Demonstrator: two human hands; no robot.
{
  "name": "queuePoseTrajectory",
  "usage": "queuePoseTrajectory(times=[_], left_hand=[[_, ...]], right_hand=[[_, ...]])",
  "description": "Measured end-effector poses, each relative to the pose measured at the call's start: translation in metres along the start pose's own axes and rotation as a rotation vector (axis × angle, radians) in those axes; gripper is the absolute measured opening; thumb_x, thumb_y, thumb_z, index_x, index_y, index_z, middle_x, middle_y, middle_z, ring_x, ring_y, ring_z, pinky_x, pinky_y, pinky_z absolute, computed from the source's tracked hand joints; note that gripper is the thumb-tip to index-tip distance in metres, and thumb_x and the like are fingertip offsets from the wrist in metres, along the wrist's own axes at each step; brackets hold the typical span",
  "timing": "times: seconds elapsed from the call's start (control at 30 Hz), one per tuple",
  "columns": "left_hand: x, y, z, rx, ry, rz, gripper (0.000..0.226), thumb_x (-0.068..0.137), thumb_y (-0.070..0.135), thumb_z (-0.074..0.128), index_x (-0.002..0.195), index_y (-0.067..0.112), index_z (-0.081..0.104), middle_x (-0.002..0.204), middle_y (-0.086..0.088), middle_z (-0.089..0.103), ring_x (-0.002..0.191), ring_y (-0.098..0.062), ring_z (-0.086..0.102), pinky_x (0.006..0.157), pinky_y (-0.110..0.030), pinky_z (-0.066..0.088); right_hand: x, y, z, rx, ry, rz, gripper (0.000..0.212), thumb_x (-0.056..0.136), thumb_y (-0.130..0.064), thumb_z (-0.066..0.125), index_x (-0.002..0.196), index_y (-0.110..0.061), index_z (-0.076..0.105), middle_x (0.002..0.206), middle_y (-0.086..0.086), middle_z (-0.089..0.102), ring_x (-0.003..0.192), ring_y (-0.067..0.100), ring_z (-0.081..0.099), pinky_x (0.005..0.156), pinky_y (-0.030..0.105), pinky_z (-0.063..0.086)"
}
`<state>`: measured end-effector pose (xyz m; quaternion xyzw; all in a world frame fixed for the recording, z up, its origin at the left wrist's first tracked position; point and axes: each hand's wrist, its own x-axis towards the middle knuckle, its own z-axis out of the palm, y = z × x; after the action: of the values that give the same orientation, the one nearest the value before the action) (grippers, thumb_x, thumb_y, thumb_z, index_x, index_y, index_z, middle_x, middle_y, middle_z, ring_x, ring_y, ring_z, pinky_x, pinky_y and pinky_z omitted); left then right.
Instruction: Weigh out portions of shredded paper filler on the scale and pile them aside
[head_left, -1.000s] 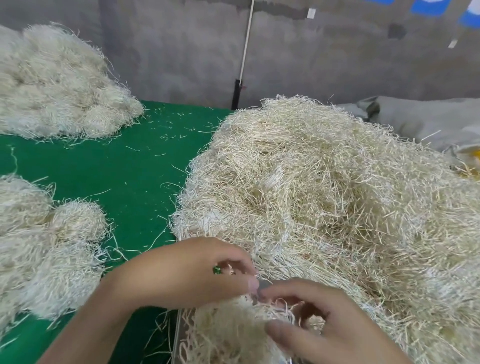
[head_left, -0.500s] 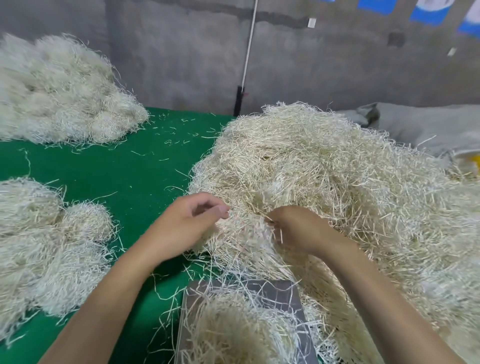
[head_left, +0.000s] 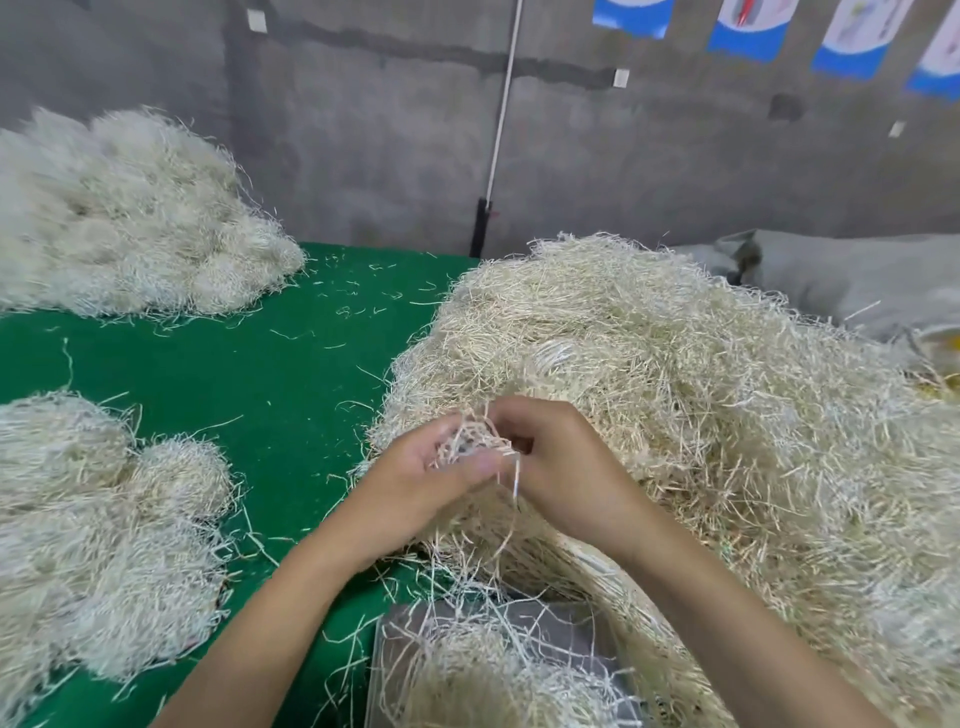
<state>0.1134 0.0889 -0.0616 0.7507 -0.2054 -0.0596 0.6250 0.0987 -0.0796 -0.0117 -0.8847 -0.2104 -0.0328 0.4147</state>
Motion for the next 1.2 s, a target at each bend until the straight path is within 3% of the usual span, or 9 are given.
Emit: queuePoseTrajectory(times=[0.17, 0.33, 0.43, 0.5, 0.57, 0.73, 0.93, 1.07, 1.2], left_hand=[[-0.006, 0.010, -0.004, -0.357, 0.002, -0.003, 0.067, 0.069, 0.077, 0.064, 0.085, 0.013, 0.072, 0.073, -0.005, 0.072, 0.072, -0.013, 0.071, 0.069, -0.027, 0.058], [-0.003, 0.012, -0.009, -0.087, 0.362, -0.074, 0.070, 0.077, 0.074, 0.045, 0.099, 0.011, 0.065, 0.077, 0.000, 0.074, 0.068, -0.022, 0.071, 0.070, -0.049, 0.059], [-0.002, 0.012, -0.011, -0.056, 0.459, -0.152, 0.086, 0.074, 0.074, 0.041, 0.128, 0.008, 0.054, 0.095, -0.005, 0.067, 0.078, -0.010, 0.069, 0.064, -0.032, 0.057], [-0.002, 0.010, -0.007, -0.046, 0.475, -0.158, 0.083, 0.080, 0.072, 0.036, 0.139, 0.014, 0.049, 0.119, -0.010, 0.066, 0.092, -0.002, 0.062, 0.074, -0.023, 0.051], [-0.005, 0.015, -0.004, -0.271, 0.390, -0.079, 0.050, 0.098, 0.055, 0.034, 0.117, 0.023, 0.068, 0.120, -0.018, 0.044, 0.107, -0.041, 0.051, 0.090, -0.042, 0.053], [-0.001, 0.008, -0.014, -0.672, 0.380, -0.163, 0.023, 0.104, 0.033, 0.039, 0.098, 0.017, 0.055, 0.076, 0.000, 0.062, 0.066, -0.015, 0.064, 0.072, -0.047, 0.059], [0.001, 0.006, -0.015, -0.474, 0.494, -0.266, 0.055, 0.090, 0.057, 0.049, 0.127, 0.017, 0.052, 0.092, -0.001, 0.071, 0.066, -0.022, 0.063, 0.089, -0.067, 0.048], [-0.002, 0.015, -0.009, -0.400, 0.536, -0.188, 0.054, 0.075, 0.061, 0.050, 0.105, 0.017, 0.058, 0.092, -0.002, 0.067, 0.055, -0.014, 0.062, 0.058, -0.038, 0.061], [-0.010, 0.021, -0.034, -0.497, 0.666, -0.028, 0.034, 0.094, 0.051, 0.044, 0.098, 0.020, 0.058, 0.075, 0.007, 0.068, 0.052, -0.005, 0.062, 0.055, -0.023, 0.049]], right_hand=[[-0.003, -0.036, -0.005, 0.313, -0.125, -0.137, 0.055, 0.088, -0.017, 0.063, 0.138, -0.034, 0.048, 0.106, 0.004, 0.070, 0.092, 0.037, 0.067, 0.078, 0.054, 0.058], [0.003, -0.026, -0.024, 0.254, 0.051, -0.087, 0.053, 0.084, -0.028, 0.058, 0.136, -0.038, 0.051, 0.123, -0.014, 0.063, 0.099, 0.013, 0.068, 0.083, 0.035, 0.060], [0.010, -0.003, -0.030, 0.020, 0.088, -0.092, 0.050, 0.083, -0.034, 0.054, 0.131, -0.048, 0.051, 0.135, -0.032, 0.051, 0.119, -0.016, 0.048, 0.100, 0.021, 0.044], [0.022, 0.015, -0.020, -0.227, -0.084, -0.089, 0.060, 0.088, -0.023, 0.055, 0.141, -0.047, 0.040, 0.149, -0.026, 0.037, 0.132, -0.012, 0.032, 0.113, 0.030, 0.028], [0.034, 0.033, -0.005, -0.345, -0.237, -0.053, 0.056, 0.093, -0.023, 0.055, 0.145, -0.037, 0.041, 0.139, -0.016, 0.049, 0.121, -0.005, 0.045, 0.111, 0.037, 0.034], [0.042, 0.081, -0.003, -0.535, -0.208, 0.051, 0.047, 0.096, -0.030, 0.058, 0.141, -0.025, 0.047, 0.135, -0.005, 0.055, 0.121, 0.011, 0.052, 0.113, 0.042, 0.036], [0.025, 0.105, -0.030, -0.644, -0.070, 0.038, 0.055, 0.090, -0.025, 0.063, 0.141, -0.034, 0.044, 0.141, -0.011, 0.050, 0.127, 0.009, 0.046, 0.113, 0.045, 0.038], [0.023, 0.108, -0.038, -0.624, -0.067, 0.137, 0.075, 0.089, -0.021, 0.065, 0.152, -0.033, 0.027, 0.157, -0.008, 0.032, 0.145, 0.017, 0.028, 0.119, 0.043, 0.015], [0.028, 0.107, -0.057, -0.488, 0.004, 0.334, 0.073, 0.092, -0.020, 0.062, 0.153, -0.026, 0.023, 0.154, 0.008, 0.037, 0.120, 0.026, 0.056, 0.102, 0.041, 0.048]])
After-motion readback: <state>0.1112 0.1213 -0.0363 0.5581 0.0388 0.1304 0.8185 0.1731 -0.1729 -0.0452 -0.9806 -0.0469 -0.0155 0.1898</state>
